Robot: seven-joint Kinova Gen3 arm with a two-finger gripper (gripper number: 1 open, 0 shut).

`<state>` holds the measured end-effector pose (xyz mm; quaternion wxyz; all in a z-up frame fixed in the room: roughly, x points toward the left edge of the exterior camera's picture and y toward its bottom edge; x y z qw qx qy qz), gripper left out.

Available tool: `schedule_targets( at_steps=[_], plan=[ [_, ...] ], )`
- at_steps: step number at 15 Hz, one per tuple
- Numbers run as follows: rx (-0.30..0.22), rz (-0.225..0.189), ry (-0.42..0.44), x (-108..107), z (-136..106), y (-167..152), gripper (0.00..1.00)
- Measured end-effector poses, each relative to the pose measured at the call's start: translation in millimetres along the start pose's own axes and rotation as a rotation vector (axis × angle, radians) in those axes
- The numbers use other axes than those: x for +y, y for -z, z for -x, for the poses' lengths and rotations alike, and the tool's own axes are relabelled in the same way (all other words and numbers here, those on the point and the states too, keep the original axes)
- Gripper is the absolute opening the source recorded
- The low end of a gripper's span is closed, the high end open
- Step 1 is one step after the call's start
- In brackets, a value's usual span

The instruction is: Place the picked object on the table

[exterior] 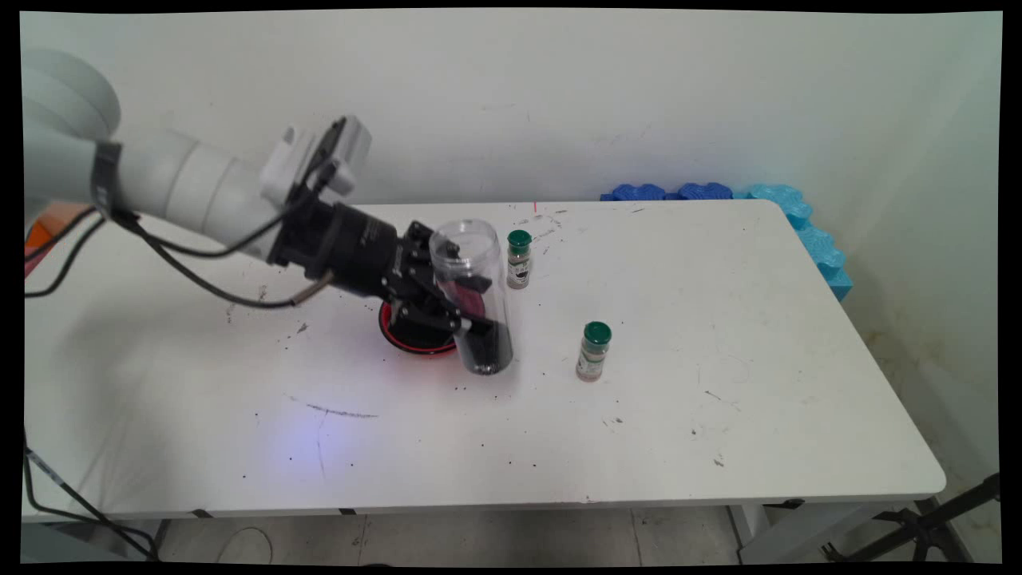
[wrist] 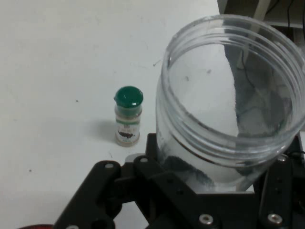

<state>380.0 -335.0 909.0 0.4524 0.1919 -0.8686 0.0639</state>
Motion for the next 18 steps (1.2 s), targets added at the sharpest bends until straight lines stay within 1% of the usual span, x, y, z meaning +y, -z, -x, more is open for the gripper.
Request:
schedule_targets(
  at_steps=[4, 9, 18],
  plan=[
    [-0.008, -0.005, 0.014, 6.1, 24.9, -21.9, 0.00],
    [-0.020, -0.015, 0.034, 10.5, 49.7, -45.9, 0.00],
    [-0.039, -0.035, 0.060, 12.7, 75.2, -74.4, 0.00]
  ],
)
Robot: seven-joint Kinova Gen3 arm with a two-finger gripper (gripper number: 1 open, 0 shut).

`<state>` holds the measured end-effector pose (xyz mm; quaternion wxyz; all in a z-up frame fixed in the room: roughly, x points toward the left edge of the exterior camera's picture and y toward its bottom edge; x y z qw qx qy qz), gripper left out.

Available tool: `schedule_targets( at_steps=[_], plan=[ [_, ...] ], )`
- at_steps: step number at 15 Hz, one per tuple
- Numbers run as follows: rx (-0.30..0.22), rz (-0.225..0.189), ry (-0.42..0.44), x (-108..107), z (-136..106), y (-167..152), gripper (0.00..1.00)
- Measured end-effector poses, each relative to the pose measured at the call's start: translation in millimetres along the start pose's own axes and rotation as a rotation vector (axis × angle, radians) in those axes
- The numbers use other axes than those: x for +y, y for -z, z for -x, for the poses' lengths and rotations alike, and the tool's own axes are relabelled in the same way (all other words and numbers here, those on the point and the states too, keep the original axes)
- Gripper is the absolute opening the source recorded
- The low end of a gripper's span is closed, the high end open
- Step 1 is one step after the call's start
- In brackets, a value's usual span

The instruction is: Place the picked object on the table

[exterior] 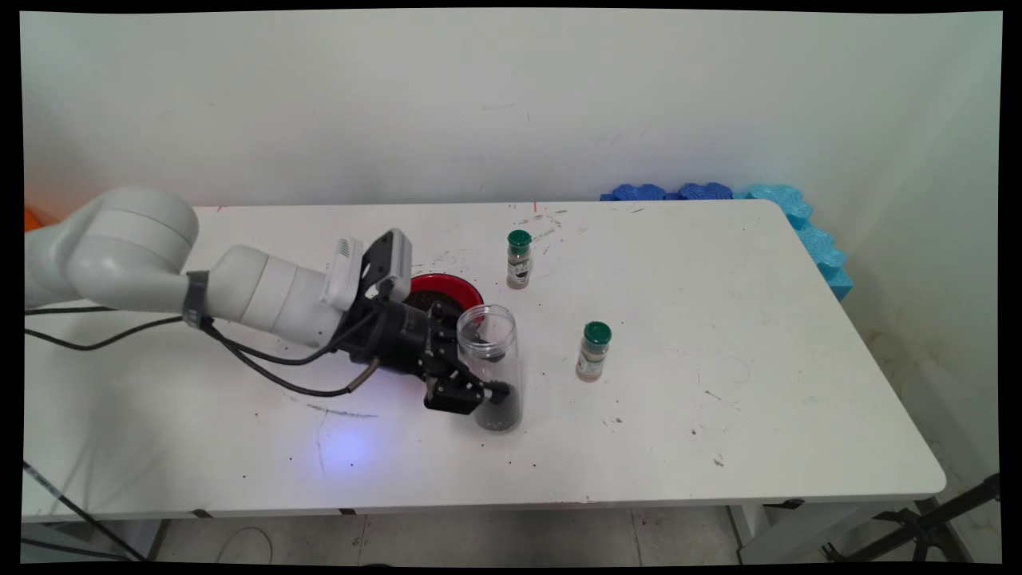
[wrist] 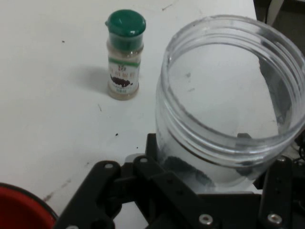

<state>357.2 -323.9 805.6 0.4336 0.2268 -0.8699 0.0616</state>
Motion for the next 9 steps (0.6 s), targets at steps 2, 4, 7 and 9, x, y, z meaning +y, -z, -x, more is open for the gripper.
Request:
schedule_targets(
  at_steps=[2, 4, 7, 9],
  plan=[
    [-0.004, -0.002, 0.005, 0.4, 3.6, -4.0, 0.00],
    [-0.007, -0.005, 0.009, 0.5, 7.0, -8.1, 0.00],
    [-0.007, -0.008, 0.014, 0.3, 9.9, -13.1, 1.00],
    [-0.004, -0.009, 0.015, 0.3, 10.5, -15.2, 1.00]
  ],
)
